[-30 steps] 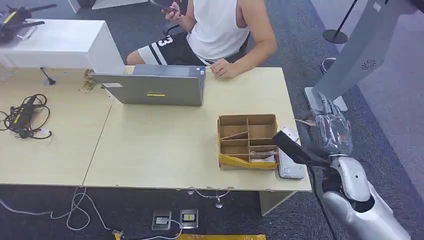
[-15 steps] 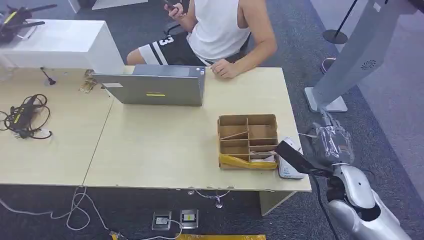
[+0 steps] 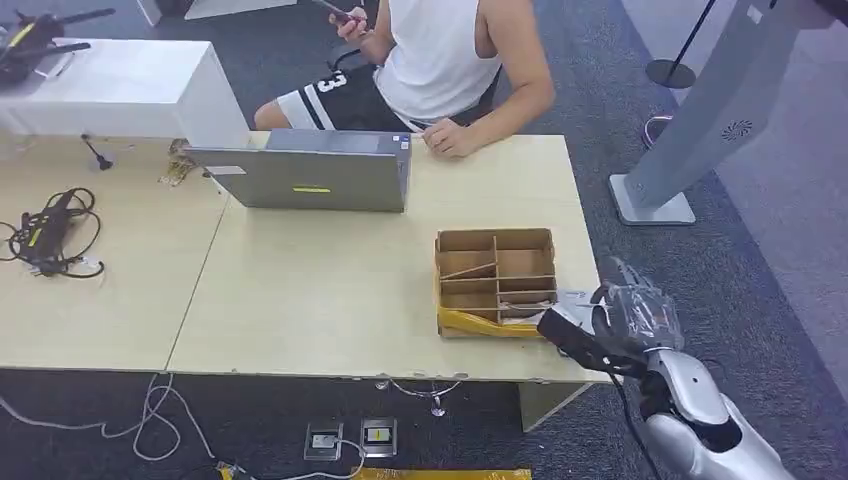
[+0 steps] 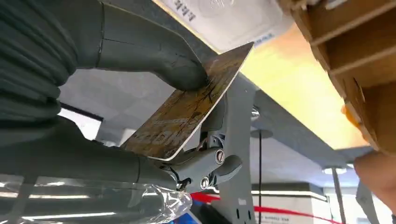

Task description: Pass the card to the sensor for recognition and then transmit it.

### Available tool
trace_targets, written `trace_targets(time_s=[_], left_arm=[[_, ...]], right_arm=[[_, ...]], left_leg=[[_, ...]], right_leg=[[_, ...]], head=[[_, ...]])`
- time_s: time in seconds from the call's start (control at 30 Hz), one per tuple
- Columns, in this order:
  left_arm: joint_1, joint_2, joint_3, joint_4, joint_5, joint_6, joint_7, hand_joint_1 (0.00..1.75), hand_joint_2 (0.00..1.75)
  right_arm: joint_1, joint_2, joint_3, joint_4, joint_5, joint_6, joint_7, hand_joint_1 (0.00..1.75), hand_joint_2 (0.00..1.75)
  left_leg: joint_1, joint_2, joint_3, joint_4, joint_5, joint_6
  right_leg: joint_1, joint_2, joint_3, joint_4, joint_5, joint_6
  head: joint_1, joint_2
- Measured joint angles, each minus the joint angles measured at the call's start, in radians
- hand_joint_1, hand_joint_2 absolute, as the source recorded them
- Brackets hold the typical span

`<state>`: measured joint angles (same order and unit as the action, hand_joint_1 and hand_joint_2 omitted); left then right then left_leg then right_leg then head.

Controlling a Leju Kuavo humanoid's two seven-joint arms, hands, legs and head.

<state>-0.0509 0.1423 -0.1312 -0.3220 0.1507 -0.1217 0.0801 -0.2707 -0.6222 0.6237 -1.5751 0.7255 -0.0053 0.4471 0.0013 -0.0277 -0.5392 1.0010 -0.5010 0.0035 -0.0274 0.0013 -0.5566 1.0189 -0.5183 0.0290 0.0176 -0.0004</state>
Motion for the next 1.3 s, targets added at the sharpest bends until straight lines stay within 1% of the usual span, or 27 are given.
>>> trace_targets(time_s=[0.17,0.37,0.77,1.3], left_arm=[[0.0,0.003,0.0,0.0,0.024,0.0,0.003,0.0,0.0],[0.001,0.005,0.0,0.0,0.042,0.0,0.003,0.0,0.0],[0.002,0.01,-0.002,0.0,0.071,0.0,0.003,0.0,0.0],[0.003,0.011,-0.018,0.0,0.082,0.0,0.003,0.0,0.0]], right_arm=[[0.001,0.0,0.019,0.038,-0.039,0.008,0.012,1.75,1.75],[-0.002,0.0,0.043,0.075,-0.058,0.023,0.016,1.75,1.75],[-0.027,0.0,0.09,0.114,-0.108,0.053,0.023,1.75,1.75],[-0.043,0.005,0.109,0.129,-0.111,0.053,0.024,1.75,1.75]], left_leg=[[0.0,0.0,0.0,0.0,0.0,0.0],[0.0,0.0,0.0,0.0,0.0,0.0],[0.0,0.0,0.0,0.0,0.0,0.0],[0.0,0.0,0.0,0.0,0.0,0.0]], right_leg=[[0.0,0.0,0.0,0.0,0.0,0.0],[0.0,0.0,0.0,0.0,0.0,0.0],[0.0,0.0,0.0,0.0,0.0,0.0],[0.0,0.0,0.0,0.0,0.0,0.0]], head=[[0.0,0.0],[0.0,0.0],[0.0,0.0],[0.0,0.0]])
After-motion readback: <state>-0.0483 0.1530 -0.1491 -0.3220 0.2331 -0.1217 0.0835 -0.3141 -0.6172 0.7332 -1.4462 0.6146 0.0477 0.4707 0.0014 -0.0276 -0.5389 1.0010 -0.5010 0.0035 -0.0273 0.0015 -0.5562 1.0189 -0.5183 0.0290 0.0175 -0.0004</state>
